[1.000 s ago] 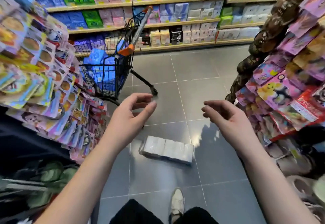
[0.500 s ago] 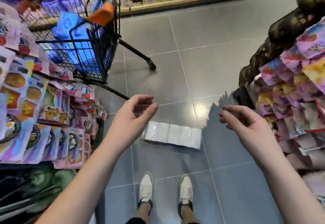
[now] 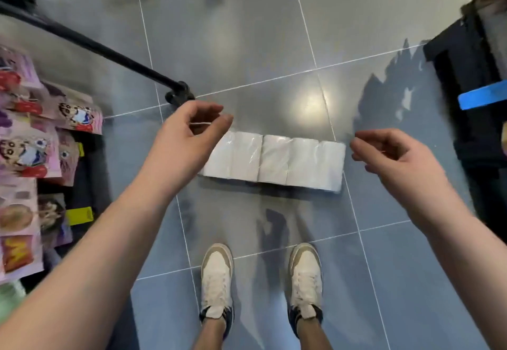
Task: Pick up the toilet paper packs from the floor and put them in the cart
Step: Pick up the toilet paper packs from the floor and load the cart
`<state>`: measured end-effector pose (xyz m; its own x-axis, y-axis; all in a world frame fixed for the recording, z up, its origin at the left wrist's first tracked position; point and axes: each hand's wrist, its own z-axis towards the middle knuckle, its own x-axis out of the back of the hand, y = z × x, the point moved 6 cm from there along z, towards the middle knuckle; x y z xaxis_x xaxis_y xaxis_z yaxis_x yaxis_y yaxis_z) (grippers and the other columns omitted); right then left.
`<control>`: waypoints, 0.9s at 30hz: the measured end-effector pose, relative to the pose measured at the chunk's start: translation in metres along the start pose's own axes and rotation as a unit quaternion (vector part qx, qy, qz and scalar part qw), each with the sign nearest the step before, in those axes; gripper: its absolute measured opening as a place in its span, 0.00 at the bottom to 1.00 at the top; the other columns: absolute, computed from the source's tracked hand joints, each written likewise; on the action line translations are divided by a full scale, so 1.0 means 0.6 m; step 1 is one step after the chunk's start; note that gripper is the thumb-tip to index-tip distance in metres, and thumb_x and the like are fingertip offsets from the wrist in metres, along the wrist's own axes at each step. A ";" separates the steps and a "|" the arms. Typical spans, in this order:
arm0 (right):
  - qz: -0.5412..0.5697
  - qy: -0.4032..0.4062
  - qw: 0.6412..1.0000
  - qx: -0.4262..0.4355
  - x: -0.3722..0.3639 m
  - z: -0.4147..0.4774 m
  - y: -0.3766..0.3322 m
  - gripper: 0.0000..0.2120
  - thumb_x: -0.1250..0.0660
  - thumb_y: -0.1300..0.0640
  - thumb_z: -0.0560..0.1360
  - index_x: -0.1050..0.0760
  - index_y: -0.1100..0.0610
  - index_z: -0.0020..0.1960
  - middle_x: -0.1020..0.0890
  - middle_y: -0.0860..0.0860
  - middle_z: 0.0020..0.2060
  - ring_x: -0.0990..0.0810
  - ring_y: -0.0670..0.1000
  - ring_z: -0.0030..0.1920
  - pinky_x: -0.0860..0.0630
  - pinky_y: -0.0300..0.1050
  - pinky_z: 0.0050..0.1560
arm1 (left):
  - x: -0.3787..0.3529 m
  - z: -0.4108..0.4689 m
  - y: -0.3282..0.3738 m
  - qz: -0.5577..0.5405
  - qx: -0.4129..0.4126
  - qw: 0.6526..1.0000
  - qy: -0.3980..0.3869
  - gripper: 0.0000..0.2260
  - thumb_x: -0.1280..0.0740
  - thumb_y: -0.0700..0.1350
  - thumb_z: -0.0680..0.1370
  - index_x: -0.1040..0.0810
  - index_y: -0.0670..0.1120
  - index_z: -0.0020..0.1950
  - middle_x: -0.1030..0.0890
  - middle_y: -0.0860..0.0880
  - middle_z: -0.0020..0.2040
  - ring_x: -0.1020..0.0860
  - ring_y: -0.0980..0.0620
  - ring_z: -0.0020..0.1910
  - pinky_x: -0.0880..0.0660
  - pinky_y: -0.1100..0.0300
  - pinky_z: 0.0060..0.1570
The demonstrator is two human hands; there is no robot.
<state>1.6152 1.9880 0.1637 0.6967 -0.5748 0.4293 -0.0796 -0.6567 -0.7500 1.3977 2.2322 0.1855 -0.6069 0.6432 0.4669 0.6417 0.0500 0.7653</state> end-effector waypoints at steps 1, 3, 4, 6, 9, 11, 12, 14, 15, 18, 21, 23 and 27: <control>-0.007 0.001 1.000 -0.008 -0.016 0.019 0.028 0.10 0.25 0.44 0.73 0.18 0.45 0.52 0.13 0.45 0.48 0.14 0.46 0.52 0.20 0.55 0.63 | -0.017 0.019 -0.030 -0.001 0.008 1.000 0.000 0.11 0.30 0.54 0.77 0.20 0.53 0.58 0.16 0.58 0.52 0.19 0.65 0.48 0.22 0.63 0.51; -0.023 -0.003 0.999 -0.023 -0.046 0.055 0.079 0.11 0.25 0.44 0.73 0.18 0.45 0.53 0.13 0.44 0.48 0.15 0.45 0.51 0.20 0.50 0.61 | -0.049 0.052 -0.087 0.002 0.022 1.000 -0.002 0.12 0.30 0.55 0.77 0.20 0.53 0.58 0.16 0.58 0.53 0.19 0.64 0.49 0.21 0.62 0.53; -0.030 -0.003 0.999 -0.031 -0.058 0.072 0.102 0.11 0.25 0.44 0.73 0.18 0.45 0.54 0.13 0.44 0.49 0.15 0.45 0.51 0.20 0.48 0.59 | -0.066 0.067 -0.114 0.007 0.029 1.000 -0.006 0.12 0.30 0.55 0.77 0.21 0.53 0.58 0.17 0.58 0.53 0.19 0.63 0.49 0.21 0.62 0.52; -0.040 -0.002 0.998 -0.040 -0.079 0.104 0.144 0.13 0.25 0.43 0.73 0.18 0.46 0.56 0.14 0.44 0.48 0.16 0.44 0.48 0.21 0.44 0.55 | -0.098 0.095 -0.164 0.015 0.041 0.999 -0.018 0.13 0.30 0.55 0.77 0.21 0.52 0.60 0.17 0.56 0.54 0.20 0.62 0.50 0.22 0.62 0.52; -0.044 0.008 0.998 -0.052 -0.103 0.149 0.199 0.15 0.25 0.43 0.73 0.19 0.47 0.57 0.14 0.44 0.48 0.18 0.42 0.46 0.24 0.39 0.51 | -0.136 0.134 -0.231 0.038 0.056 0.997 -0.037 0.15 0.29 0.55 0.77 0.22 0.52 0.61 0.18 0.55 0.56 0.21 0.62 0.50 0.23 0.61 0.53; -0.046 0.018 0.997 -0.058 -0.115 0.178 0.230 0.14 0.25 0.45 0.74 0.19 0.47 0.57 0.15 0.43 0.47 0.19 0.35 0.43 0.25 0.30 0.45 | -0.152 0.161 -0.271 0.049 0.070 0.996 -0.034 0.16 0.29 0.56 0.76 0.22 0.52 0.61 0.19 0.54 0.57 0.21 0.61 0.50 0.22 0.59 0.55; -0.054 0.025 0.996 -0.059 -0.119 0.192 0.244 0.14 0.25 0.45 0.74 0.19 0.47 0.57 0.16 0.41 0.47 0.20 0.32 0.41 0.26 0.27 0.42 | -0.159 0.173 -0.288 0.050 0.078 0.995 -0.030 0.16 0.29 0.56 0.76 0.23 0.53 0.61 0.19 0.54 0.57 0.21 0.60 0.51 0.22 0.57 0.56; -0.069 0.039 0.995 -0.063 -0.125 0.214 0.273 0.16 0.24 0.46 0.73 0.19 0.48 0.59 0.16 0.42 0.49 0.19 0.34 0.47 0.25 0.29 0.46 | -0.171 0.195 -0.317 0.059 0.086 0.994 -0.021 0.19 0.28 0.57 0.75 0.24 0.53 0.63 0.21 0.53 0.60 0.21 0.56 0.55 0.24 0.54 0.60; -0.075 0.047 0.994 -0.068 -0.128 0.224 0.288 0.18 0.24 0.45 0.73 0.20 0.49 0.60 0.16 0.44 0.51 0.18 0.39 0.52 0.24 0.34 0.52 | -0.173 0.206 -0.328 0.073 0.082 0.994 -0.010 0.21 0.28 0.58 0.75 0.25 0.52 0.64 0.22 0.52 0.62 0.22 0.55 0.56 0.25 0.54 0.61; -0.105 0.067 0.988 -0.093 -0.133 0.252 0.336 0.26 0.24 0.42 0.71 0.23 0.50 0.66 0.19 0.48 0.60 0.21 0.48 0.61 0.24 0.50 0.66 | -0.173 0.241 -0.362 0.110 0.074 0.991 0.027 0.27 0.26 0.57 0.73 0.29 0.51 0.69 0.27 0.48 0.67 0.25 0.54 0.59 0.27 0.52 0.65; -0.142 0.073 0.980 -0.122 -0.138 0.272 0.375 0.34 0.24 0.38 0.69 0.28 0.50 0.70 0.22 0.53 0.65 0.22 0.53 0.63 0.26 0.55 0.68 | -0.169 0.268 -0.403 0.159 0.092 0.982 0.048 0.32 0.25 0.56 0.71 0.31 0.49 0.71 0.32 0.45 0.70 0.27 0.47 0.66 0.30 0.49 0.69; -0.148 0.075 0.977 -0.134 -0.139 0.282 0.395 0.39 0.23 0.37 0.67 0.31 0.51 0.72 0.23 0.53 0.66 0.21 0.55 0.63 0.25 0.57 0.67 | -0.172 0.277 -0.424 0.189 0.103 0.976 0.046 0.35 0.24 0.56 0.70 0.33 0.48 0.73 0.33 0.44 0.71 0.31 0.44 0.69 0.34 0.50 0.71; -0.126 0.084 0.977 -0.147 -0.143 0.296 0.421 0.43 0.22 0.37 0.65 0.33 0.51 0.73 0.21 0.53 0.65 0.20 0.56 0.61 0.24 0.60 0.66 | -0.184 0.294 -0.454 0.151 0.124 0.980 0.026 0.42 0.21 0.56 0.66 0.36 0.46 0.74 0.30 0.45 0.71 0.28 0.45 0.69 0.31 0.49 0.69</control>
<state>1.6621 1.9579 -0.1521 0.5961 -0.4319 0.6769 -0.1387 -0.8857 -0.4430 1.3724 2.2821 -0.1526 -0.3904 0.6169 0.6833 0.8862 0.0509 0.4604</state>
